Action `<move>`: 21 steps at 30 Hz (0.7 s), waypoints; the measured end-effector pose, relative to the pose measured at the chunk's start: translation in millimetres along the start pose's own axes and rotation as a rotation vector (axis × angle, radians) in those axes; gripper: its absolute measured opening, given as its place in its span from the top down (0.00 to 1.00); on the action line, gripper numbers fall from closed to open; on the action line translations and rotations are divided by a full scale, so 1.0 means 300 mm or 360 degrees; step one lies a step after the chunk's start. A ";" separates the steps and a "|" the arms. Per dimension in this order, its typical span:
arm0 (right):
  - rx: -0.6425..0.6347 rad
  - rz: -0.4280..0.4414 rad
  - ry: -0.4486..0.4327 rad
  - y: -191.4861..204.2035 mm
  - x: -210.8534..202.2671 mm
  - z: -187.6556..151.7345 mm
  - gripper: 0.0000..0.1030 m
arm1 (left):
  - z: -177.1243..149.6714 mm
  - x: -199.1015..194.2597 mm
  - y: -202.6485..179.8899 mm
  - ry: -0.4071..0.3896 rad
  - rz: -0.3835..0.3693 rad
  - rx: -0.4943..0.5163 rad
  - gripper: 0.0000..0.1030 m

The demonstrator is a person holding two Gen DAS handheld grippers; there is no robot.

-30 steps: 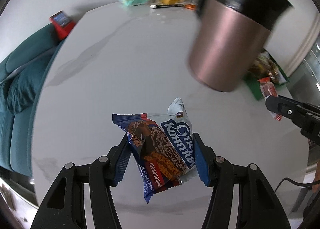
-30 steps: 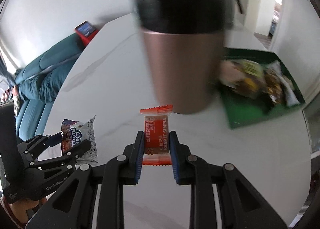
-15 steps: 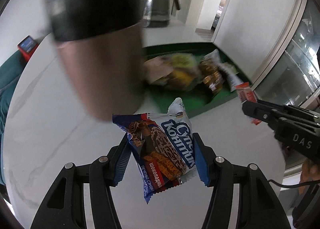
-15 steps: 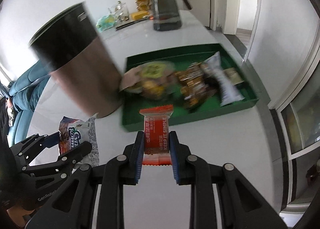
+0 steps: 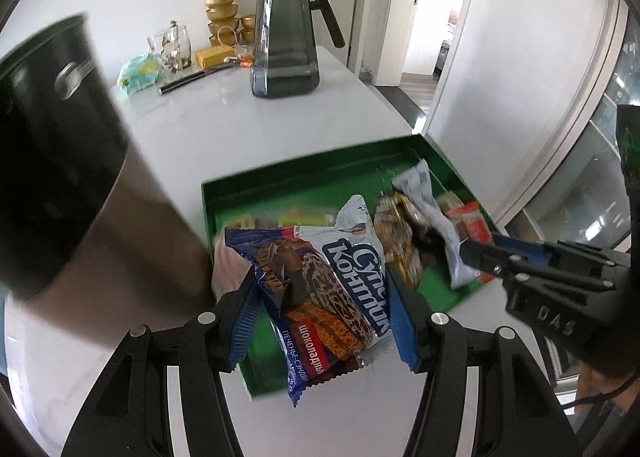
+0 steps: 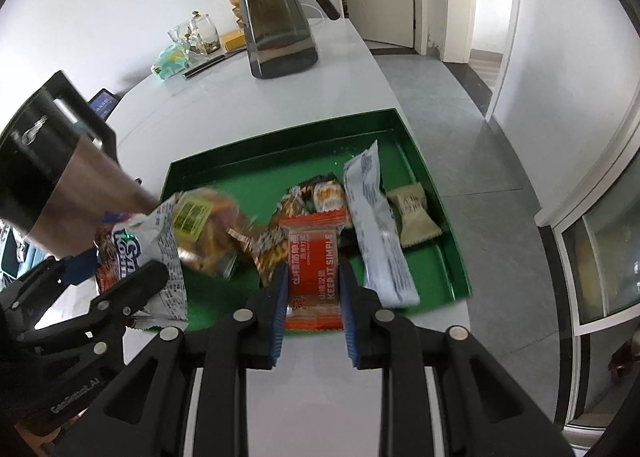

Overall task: Organize snacks
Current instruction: 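Carry the cookie packet and red wrapper over the green tray with both tools, then open both tools to drop the cookie packet and red wrapper into the tray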

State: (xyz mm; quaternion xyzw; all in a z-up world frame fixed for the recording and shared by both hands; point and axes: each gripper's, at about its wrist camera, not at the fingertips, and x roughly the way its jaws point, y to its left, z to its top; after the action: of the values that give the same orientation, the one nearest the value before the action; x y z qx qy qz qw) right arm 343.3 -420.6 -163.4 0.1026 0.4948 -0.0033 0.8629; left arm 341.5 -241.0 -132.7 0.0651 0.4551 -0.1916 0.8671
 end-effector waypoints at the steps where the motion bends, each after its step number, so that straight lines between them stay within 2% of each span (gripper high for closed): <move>1: 0.0000 0.0005 0.0007 -0.003 0.013 0.013 1.00 | 0.006 0.009 0.001 -0.0003 0.0004 -0.0001 0.49; 6: -0.0022 0.0027 0.0038 0.001 0.073 0.077 1.00 | 0.063 0.092 -0.008 0.0013 0.0029 -0.0026 0.49; 10: -0.0043 0.0025 0.0070 0.007 0.118 0.114 1.00 | 0.074 0.143 -0.004 0.0091 0.0071 -0.0057 0.49; 14: -0.0037 0.0017 0.0124 -0.001 0.168 0.125 1.00 | 0.076 0.181 0.015 0.0138 0.0062 -0.0119 0.49; 18: -0.0054 -0.0003 0.0175 0.000 0.209 0.125 1.00 | 0.082 0.193 0.002 0.0173 0.0079 -0.0065 0.48; 21: -0.0070 -0.0021 0.0182 0.007 0.218 0.128 1.00 | 0.079 0.206 0.008 0.0200 0.0055 -0.0087 0.46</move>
State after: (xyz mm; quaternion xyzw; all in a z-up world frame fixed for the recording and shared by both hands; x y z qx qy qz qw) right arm 409.7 -419.1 -200.3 0.0802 0.5440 0.0079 0.8352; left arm 392.4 -262.4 -169.6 0.0613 0.5124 -0.1595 0.8415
